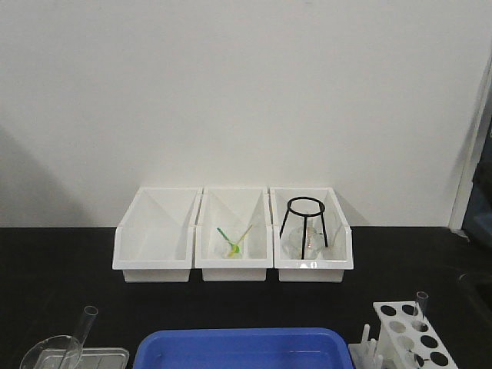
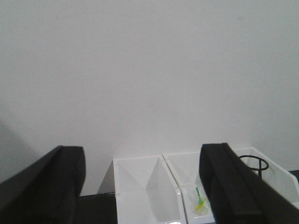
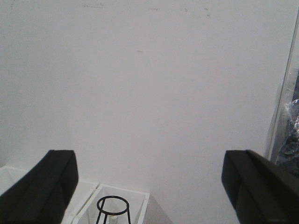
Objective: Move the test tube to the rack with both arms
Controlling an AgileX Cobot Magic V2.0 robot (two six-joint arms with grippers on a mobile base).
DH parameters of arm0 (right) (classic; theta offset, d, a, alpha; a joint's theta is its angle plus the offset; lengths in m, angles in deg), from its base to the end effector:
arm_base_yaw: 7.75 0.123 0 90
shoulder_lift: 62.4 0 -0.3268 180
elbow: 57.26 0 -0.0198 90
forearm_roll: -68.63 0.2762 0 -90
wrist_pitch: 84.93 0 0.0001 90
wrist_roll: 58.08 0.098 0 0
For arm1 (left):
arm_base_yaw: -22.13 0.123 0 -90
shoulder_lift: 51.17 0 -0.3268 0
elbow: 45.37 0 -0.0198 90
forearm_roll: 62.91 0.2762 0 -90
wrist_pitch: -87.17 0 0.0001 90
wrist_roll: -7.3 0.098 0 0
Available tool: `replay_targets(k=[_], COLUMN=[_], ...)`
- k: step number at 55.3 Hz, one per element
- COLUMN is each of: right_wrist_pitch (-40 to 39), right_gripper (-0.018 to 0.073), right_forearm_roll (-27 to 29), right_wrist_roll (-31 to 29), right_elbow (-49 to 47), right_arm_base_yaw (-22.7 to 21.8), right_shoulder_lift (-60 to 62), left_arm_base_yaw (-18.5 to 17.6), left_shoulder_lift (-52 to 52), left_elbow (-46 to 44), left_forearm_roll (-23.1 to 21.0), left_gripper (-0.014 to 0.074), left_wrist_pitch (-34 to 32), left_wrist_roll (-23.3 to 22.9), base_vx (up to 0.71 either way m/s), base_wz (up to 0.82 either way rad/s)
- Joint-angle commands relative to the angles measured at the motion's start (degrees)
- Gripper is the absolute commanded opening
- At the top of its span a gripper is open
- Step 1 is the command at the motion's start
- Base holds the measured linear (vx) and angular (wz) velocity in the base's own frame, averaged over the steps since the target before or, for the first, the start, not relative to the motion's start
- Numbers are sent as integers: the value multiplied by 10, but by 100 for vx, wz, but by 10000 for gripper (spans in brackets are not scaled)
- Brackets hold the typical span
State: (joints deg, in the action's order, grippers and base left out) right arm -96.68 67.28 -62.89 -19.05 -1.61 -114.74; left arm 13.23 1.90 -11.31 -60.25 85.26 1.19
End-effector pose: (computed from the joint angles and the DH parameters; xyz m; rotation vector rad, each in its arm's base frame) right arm 0.1718 0.0190 0.4178 -0.1510 1.3671 0.0034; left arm 0.1740 -0.0274 0.4259 0.0721 1.4881 -0.1754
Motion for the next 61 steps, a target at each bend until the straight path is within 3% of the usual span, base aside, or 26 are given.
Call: replay_targets(k=[1,6,12,22,30,47,61], right_wrist_pitch=[-44,-23,-5,-5,-5,-6,-5], right_gripper=[698,668,623,537,482,452,452], right_forearm_roll=[-2,-2,-2,-3,-3,-3,-3], right_wrist_roll=[1,0,-2,-3,-3,-3,-3], right_elbow=[-20,-20,-20,-20,-20,-20,-20], right_arm_base_yaw=[-3,-3,-3,-3,-3,-3,-3], right_shoulder_lift=[2,2,2,2,2,2,2], left_arm_base_yaw=[-1,-1,-2,-2,-12,-25,-24], left_shoulder_lift=[0,5,8,8,14,148,265], left_elbow=[-20,-1,60,198,254,212,137], left_forearm_roll=[41,81,90,90,92,92,92], left_gripper=[613,601,582,569,569,569,569], left_wrist_pitch=[-10,46,62,11,-60,-152,-183], left_wrist_roll=[21,55,91,93,88,91,90], base_vx=[0,0,0,0,0,0,0], base_wz=[0,0,0,0,0,0,0])
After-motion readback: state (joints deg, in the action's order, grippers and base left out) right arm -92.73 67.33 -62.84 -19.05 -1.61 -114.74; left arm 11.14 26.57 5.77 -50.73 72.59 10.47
